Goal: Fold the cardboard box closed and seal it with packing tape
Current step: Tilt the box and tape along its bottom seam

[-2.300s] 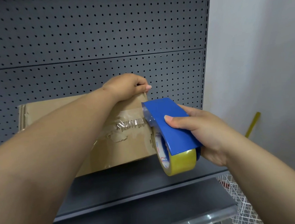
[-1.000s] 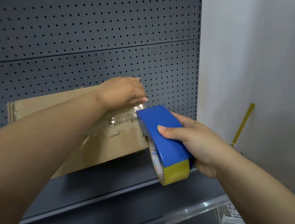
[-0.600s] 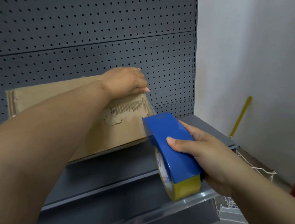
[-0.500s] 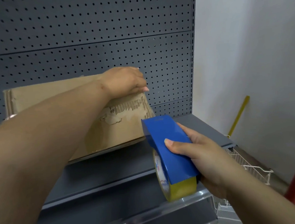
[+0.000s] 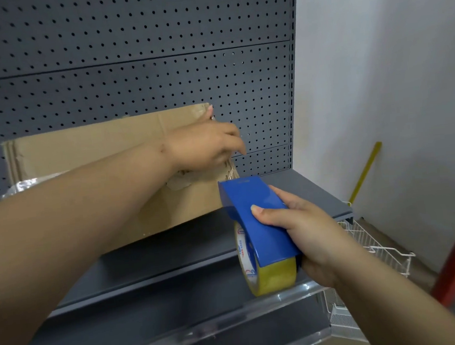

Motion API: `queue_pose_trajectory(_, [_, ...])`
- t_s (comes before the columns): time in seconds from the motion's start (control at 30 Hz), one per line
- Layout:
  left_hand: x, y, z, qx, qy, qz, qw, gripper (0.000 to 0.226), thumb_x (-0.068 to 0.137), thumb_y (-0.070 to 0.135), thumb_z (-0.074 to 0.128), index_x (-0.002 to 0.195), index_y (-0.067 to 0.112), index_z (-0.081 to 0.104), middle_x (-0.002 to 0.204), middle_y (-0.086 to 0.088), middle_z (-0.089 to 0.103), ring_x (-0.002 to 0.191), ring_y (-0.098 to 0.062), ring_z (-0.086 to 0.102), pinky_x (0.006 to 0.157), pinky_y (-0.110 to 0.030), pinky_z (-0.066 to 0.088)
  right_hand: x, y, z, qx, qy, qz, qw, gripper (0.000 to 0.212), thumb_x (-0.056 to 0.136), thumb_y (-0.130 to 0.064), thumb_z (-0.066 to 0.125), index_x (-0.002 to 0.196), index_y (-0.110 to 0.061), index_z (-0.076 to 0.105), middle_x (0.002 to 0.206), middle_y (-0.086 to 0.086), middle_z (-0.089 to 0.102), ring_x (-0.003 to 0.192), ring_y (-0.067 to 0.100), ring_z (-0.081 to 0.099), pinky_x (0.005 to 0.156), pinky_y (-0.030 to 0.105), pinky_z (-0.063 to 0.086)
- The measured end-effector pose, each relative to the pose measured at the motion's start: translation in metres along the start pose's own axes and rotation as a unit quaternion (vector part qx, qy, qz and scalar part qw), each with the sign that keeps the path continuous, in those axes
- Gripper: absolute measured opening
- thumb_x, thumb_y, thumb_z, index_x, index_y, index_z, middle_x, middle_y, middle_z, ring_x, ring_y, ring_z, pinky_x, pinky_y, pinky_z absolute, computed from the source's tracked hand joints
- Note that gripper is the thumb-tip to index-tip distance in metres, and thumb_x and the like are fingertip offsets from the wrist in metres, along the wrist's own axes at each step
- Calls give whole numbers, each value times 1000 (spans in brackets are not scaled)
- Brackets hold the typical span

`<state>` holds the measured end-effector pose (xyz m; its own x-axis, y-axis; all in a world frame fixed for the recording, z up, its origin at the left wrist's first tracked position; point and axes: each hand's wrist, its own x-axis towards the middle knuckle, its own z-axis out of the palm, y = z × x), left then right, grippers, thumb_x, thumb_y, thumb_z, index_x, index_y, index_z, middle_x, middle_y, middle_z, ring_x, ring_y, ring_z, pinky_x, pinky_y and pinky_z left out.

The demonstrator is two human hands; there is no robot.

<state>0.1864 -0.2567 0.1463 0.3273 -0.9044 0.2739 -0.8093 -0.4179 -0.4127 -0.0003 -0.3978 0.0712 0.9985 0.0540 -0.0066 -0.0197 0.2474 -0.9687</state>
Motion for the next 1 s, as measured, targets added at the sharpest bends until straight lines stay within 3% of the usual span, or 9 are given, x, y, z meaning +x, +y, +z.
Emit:
queue_pose_trajectory(0.07, [-1,9,2,22,-59,0,998,31,94,25,40,112,28,66,117,4,60,118,-17,50,111,-61,-8,1,0,-1,5,1,8,1000,26,86,-12,63,109,-23,66,97,8,73,71,19,68,57,27,55])
queue_pose_trajectory(0.13, [-5,9,3,40,-72,9,997,48,89,42,24,105,29,67,112,7,61,125,-18,44,110,-62,-10,2,-1,-1,6,-6,13,1000,26,86,-12,63,110,-22,66,96,9,73,70,19,67,56,27,54])
queue_pose_trajectory(0.2, [-11,4,2,63,-74,5,995,64,82,51,10,100,26,65,106,6,63,126,-18,43,111,-60,-11,2,-3,-1,1,-19,16,1000,26,86,-13,63,110,-23,65,96,9,72,69,19,67,56,27,54])
queue_pose_trajectory(0.3, [-11,-6,-1,108,-72,-1,992,64,87,58,9,98,24,62,101,6,65,125,-18,44,112,-55,-10,4,-8,1,-9,-29,12,999,33,84,-15,65,116,-25,61,98,4,72,68,16,67,55,26,54])
queue_pose_trajectory(0.4, [-7,-14,-9,102,-95,-44,989,53,94,55,19,101,24,62,102,6,62,125,-16,42,115,-51,-7,8,-13,4,-13,-33,3,999,47,83,-18,68,125,-32,53,103,-1,73,70,14,69,59,29,55])
queue_pose_trajectory(0.6, [7,-25,-15,85,-94,-79,989,44,96,49,27,91,24,63,95,4,62,115,-17,46,116,-51,-5,11,-15,-3,-15,-35,-43,998,45,84,-17,66,123,-35,55,99,-5,74,73,11,69,57,24,53])
queue_pose_trajectory(0.77, [8,-35,-14,80,-84,-83,990,43,96,48,29,87,24,63,92,5,62,112,-17,47,116,-50,-5,9,-1,-14,-22,-52,-32,998,53,78,-19,71,126,-36,54,107,1,72,86,20,70,66,28,55])
queue_pose_trajectory(1.0, [13,-37,-12,86,-73,-95,989,43,96,46,30,89,22,65,93,3,64,112,-20,47,115,-48,-6,-5,9,-29,-25,-55,-13,998,45,85,-13,62,120,-39,56,101,-3,74,83,17,71,62,24,54])
